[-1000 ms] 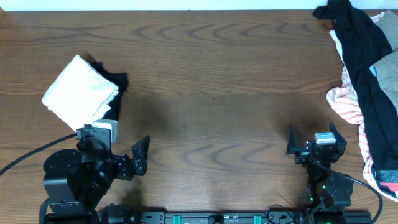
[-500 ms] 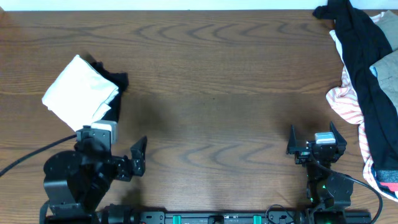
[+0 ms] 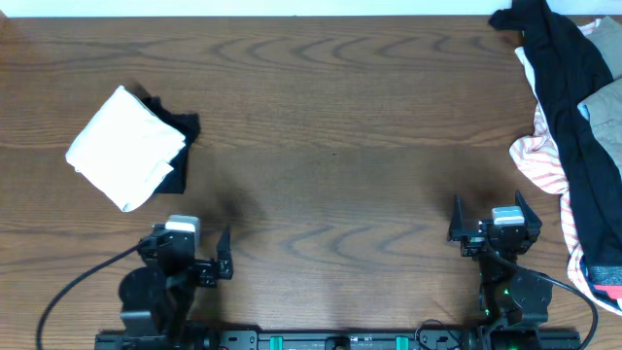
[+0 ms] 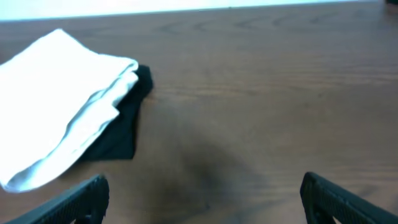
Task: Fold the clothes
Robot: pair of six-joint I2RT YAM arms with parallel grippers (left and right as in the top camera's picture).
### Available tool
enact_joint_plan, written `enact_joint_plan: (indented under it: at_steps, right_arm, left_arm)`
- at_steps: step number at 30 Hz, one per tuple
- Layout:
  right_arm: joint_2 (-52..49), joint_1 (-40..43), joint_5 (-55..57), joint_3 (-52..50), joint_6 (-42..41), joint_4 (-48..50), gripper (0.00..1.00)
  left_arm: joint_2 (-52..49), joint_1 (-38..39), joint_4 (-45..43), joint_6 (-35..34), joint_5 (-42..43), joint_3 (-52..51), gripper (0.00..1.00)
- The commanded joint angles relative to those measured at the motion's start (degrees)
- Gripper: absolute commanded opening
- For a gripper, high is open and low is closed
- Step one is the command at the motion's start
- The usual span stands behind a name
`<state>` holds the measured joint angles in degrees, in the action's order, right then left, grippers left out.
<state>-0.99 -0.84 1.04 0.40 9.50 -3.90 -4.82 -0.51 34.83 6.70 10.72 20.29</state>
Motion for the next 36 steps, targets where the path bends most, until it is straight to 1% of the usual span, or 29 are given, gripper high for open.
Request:
enact_joint_plan:
  at_steps: [1,5,9,10,14,19,36]
  right_arm:
    - [0.17,0.46,0.02,-0.09,0.44,-0.26,0.99]
    - [0.20,0.46,0.02,-0.09,0.44,-0.26,0.99]
    - [0.20,0.46,0.02,-0.09,0.44,-0.26,0.99]
    - [0.20,0.46,0.02,-0.09,0.44,-0.26,0.99]
    - [0.20,0.46,0.02,-0.09,0.44,-0.26,0.99]
    - [0.17,0.46,0.02,-0.09,0.44,-0.26,0.99]
    - [0.17,0.46,0.02,-0.09,0.44,-0.26,0.99]
  left_arm:
    - [4.31,1.22,-6.08,1.20,-1.16,-5.90,0.98]
    - [4.72,1.36,-19.82,1.27,-1.42,-12.37,0.98]
    - [4.72,1.36,-34.32,4.02,-1.57,-19.08,0.98]
    - [4.74,1.40,-36.15,4.04,-1.62,-20.26,0.98]
    - [4.74,1.64,-35.10,4.00,-1.79,-20.06,0.98]
    - [4.61,1.62,-31.65,4.00,-1.81,-20.06,0.98]
    - [4.59,1.62,-31.67,3.98,-1.81,-20.04,0.98]
